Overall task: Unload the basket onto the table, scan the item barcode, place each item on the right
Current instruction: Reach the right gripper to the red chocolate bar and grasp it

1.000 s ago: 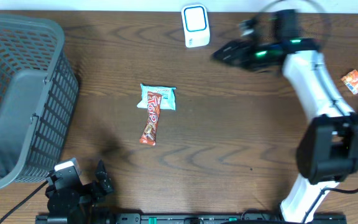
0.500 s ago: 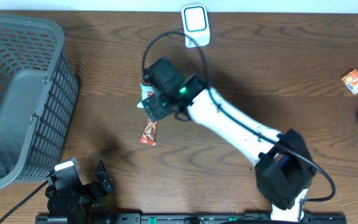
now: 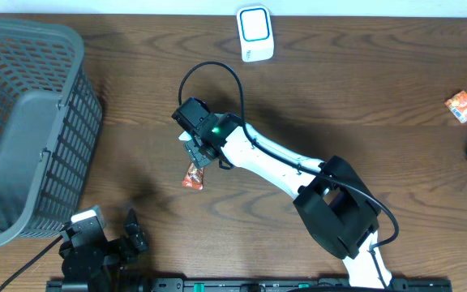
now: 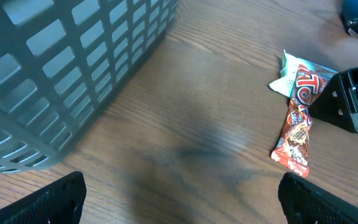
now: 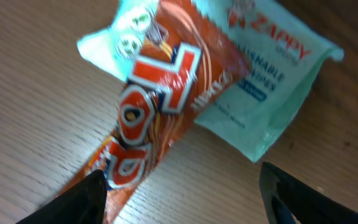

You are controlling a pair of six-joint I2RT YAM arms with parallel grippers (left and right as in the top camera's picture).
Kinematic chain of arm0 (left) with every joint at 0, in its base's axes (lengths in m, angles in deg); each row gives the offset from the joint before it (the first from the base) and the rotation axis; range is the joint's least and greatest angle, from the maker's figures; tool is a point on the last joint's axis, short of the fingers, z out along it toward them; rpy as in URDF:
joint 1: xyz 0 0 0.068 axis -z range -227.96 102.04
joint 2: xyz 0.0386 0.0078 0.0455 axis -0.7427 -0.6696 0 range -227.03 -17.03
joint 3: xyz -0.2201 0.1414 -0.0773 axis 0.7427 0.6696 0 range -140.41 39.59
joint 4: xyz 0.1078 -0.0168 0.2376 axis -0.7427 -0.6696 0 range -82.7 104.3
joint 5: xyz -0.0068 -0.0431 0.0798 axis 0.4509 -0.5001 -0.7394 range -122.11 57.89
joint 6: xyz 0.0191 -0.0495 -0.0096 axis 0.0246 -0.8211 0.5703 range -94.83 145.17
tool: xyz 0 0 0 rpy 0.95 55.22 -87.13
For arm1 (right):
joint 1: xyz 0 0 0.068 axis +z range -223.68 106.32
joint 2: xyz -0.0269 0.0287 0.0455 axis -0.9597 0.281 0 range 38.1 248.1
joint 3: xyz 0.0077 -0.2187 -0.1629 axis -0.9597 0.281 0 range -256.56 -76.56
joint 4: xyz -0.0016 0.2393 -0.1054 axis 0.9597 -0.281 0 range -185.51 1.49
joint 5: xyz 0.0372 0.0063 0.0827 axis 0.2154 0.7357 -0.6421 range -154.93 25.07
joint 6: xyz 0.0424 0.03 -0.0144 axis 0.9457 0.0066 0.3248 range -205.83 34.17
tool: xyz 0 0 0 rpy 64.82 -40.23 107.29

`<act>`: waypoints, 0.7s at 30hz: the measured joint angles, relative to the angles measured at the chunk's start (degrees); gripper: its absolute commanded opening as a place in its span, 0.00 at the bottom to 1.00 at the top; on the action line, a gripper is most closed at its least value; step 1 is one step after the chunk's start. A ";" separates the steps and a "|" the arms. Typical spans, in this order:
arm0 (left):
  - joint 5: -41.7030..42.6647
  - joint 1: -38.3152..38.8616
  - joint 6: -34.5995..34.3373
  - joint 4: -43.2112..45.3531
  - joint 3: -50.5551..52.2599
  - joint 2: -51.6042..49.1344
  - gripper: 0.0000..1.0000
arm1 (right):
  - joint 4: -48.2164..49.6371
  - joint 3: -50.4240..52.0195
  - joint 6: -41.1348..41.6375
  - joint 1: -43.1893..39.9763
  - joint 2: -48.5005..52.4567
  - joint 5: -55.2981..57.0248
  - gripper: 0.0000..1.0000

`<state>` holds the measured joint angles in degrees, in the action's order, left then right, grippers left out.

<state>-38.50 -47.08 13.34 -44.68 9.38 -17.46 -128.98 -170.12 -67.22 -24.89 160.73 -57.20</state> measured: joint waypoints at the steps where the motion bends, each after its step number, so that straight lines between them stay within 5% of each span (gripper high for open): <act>1: 0.00 -0.02 0.00 0.00 0.00 0.00 0.99 | 0.74 -0.02 0.33 0.07 0.00 0.00 0.70; 10: 0.00 -0.02 0.00 0.00 0.00 0.00 0.99 | 4.07 -0.02 5.42 0.42 0.61 -3.19 0.62; 14: 0.00 0.00 0.00 0.00 0.00 0.00 0.99 | 3.87 -0.04 7.26 1.27 3.54 -4.00 0.40; 18: 0.00 0.00 0.00 0.02 0.02 0.00 0.99 | 2.58 -0.74 9.84 2.45 5.33 -3.69 0.04; 21: 0.00 -0.02 0.00 0.00 0.02 0.00 0.99 | 2.08 -0.85 11.41 2.71 5.46 -3.39 0.01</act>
<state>-38.50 -47.10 13.34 -44.68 9.40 -17.46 -126.90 -170.97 -55.81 -22.18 166.19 -60.59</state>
